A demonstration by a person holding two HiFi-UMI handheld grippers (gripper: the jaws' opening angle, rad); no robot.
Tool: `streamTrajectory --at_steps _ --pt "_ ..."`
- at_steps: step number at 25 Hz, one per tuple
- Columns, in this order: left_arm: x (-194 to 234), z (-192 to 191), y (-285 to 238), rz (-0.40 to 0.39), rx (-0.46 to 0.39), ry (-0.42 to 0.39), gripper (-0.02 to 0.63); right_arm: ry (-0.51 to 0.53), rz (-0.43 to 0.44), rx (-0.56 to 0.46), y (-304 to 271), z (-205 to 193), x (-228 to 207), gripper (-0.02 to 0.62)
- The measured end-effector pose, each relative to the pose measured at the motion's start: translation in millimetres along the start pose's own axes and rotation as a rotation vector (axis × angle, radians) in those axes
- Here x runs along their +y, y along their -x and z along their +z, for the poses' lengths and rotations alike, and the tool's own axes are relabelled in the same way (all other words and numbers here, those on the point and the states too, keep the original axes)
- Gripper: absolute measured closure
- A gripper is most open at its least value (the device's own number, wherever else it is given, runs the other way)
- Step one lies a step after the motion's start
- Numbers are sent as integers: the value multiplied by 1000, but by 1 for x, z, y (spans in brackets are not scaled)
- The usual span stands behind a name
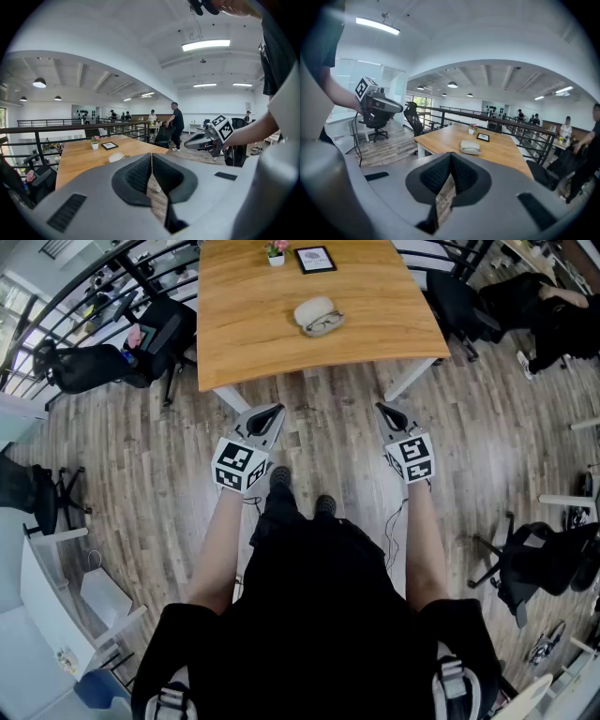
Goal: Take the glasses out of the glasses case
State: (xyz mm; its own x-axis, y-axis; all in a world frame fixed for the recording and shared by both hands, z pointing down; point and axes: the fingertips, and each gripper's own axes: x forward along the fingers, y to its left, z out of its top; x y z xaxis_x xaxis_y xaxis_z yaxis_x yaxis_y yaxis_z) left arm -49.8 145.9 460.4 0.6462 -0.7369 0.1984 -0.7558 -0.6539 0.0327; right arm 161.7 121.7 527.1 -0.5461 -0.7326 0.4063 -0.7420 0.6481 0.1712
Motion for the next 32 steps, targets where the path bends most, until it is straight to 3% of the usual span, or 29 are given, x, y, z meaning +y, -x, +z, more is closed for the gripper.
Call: streamTrajectory --at_steps 19,32 --pt "8 -4 -6 2 30 -2 581 -23 41 6 -12 -2 6 589" --pt "9 -11 -11 6 39 5 581 40 54 46 -15 -6 14 588"
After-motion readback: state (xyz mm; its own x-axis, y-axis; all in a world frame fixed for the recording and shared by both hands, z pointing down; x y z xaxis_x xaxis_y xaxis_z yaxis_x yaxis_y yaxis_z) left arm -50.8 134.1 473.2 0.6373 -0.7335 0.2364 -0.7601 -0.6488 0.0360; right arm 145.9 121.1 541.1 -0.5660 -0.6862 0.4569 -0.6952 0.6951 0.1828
